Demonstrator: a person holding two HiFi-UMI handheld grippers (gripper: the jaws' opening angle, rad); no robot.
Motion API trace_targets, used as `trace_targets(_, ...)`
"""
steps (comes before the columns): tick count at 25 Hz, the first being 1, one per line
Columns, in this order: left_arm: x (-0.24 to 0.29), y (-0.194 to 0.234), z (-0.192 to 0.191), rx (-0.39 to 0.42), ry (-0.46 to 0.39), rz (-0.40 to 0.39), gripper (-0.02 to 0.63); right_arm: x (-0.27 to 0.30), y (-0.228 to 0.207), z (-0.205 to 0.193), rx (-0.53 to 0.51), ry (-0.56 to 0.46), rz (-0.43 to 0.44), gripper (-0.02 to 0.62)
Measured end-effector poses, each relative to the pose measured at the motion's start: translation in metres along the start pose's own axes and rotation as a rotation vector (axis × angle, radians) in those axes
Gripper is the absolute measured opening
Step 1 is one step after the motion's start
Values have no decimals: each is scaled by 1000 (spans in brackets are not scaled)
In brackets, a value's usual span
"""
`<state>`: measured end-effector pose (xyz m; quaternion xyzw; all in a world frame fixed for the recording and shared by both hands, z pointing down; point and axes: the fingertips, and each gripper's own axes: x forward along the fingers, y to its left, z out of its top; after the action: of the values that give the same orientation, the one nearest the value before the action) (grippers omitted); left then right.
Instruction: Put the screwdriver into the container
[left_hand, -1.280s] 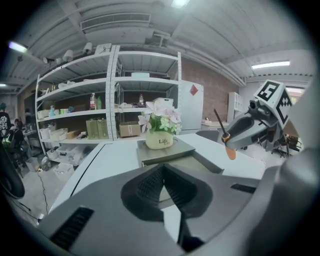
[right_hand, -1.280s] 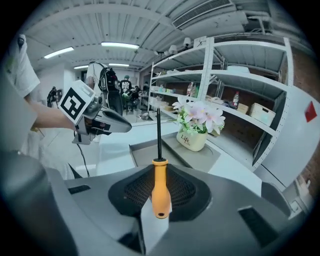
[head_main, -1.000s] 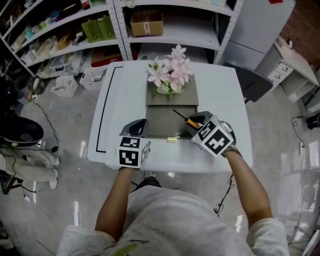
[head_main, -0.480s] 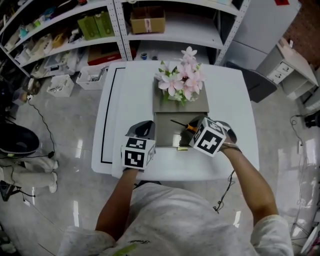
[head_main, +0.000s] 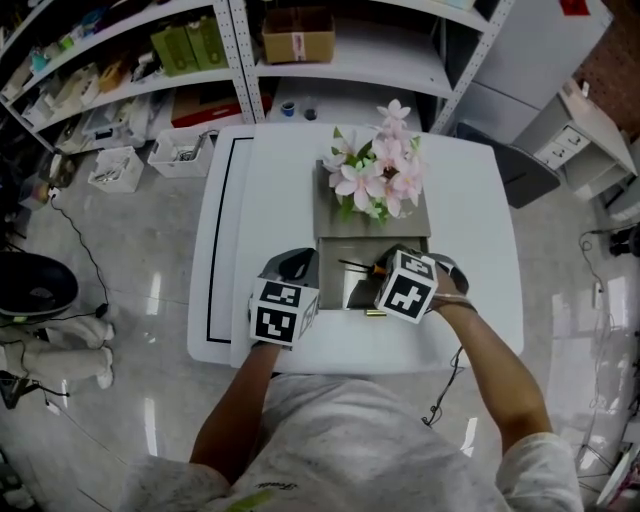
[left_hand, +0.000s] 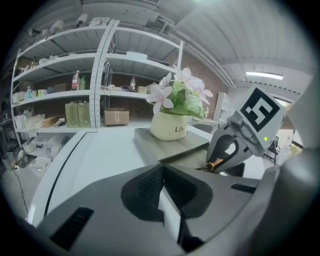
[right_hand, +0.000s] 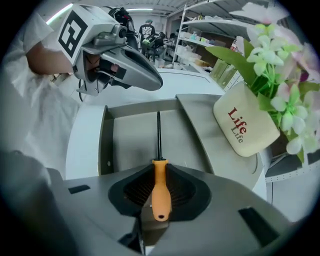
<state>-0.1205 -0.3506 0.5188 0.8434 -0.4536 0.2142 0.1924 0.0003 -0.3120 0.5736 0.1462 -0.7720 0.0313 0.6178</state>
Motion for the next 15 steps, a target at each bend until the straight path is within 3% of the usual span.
trace_targets(15,11,8,-5,-6,13,-37,3,12,-1,2,6,12,35,81)
